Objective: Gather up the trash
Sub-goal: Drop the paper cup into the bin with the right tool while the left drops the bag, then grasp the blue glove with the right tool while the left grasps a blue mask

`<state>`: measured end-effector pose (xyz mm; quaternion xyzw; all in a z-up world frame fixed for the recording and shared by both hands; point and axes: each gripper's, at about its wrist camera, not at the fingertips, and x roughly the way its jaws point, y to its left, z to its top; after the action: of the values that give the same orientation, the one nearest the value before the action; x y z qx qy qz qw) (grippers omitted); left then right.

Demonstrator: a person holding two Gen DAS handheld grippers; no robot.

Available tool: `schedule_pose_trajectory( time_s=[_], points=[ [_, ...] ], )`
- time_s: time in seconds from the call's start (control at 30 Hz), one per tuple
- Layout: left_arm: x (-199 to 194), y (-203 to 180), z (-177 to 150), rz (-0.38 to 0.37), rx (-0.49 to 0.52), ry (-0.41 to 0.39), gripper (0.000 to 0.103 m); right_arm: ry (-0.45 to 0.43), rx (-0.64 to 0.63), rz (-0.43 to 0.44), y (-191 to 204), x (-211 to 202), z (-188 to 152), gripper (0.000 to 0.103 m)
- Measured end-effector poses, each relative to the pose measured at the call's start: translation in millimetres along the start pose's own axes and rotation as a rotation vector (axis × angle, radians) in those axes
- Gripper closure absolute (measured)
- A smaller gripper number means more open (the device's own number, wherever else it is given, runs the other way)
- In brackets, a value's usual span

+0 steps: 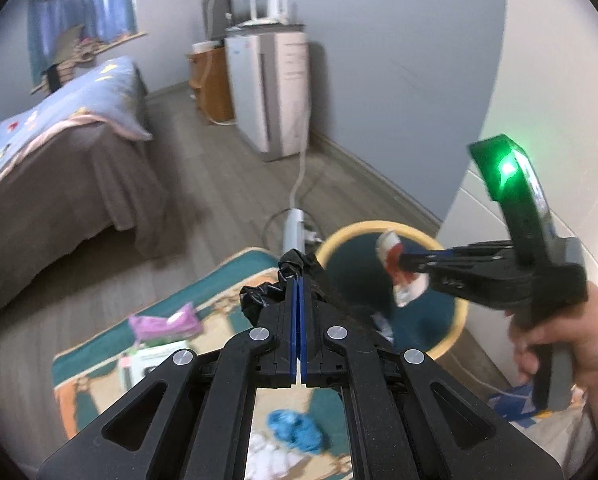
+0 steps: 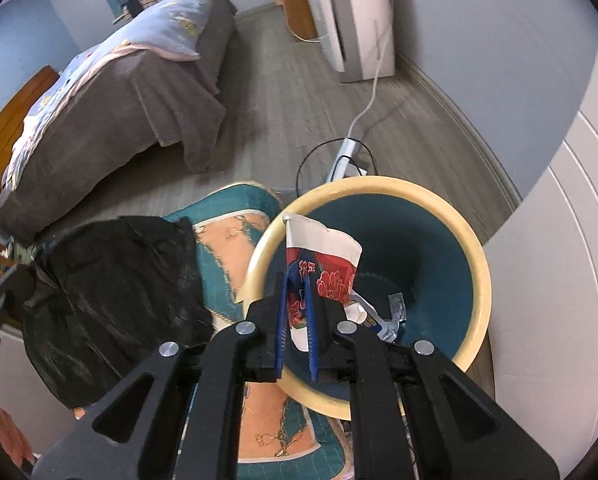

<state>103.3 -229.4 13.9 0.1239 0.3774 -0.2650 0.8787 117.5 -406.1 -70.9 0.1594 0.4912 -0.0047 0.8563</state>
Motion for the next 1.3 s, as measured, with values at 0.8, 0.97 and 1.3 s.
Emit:
schedule_pose_trajectory(
  time_s=[0.8,0.97,1.3],
  points=[
    [55,-17,-5,0.027,-0.020,0.039,0.015,-0.001,0.138,-0.092,-34,7,-1,0.045],
    [39,4,-19,0.074,-0.079,0.038,0.009,-0.002,0.124,-0.089,-29,8,-1,0.016],
    [-3,56,-47,0.164,-0.153,0.037,0.009,-0.017,0.016,-0.115,11,-7,-5,0.006]
  ],
)
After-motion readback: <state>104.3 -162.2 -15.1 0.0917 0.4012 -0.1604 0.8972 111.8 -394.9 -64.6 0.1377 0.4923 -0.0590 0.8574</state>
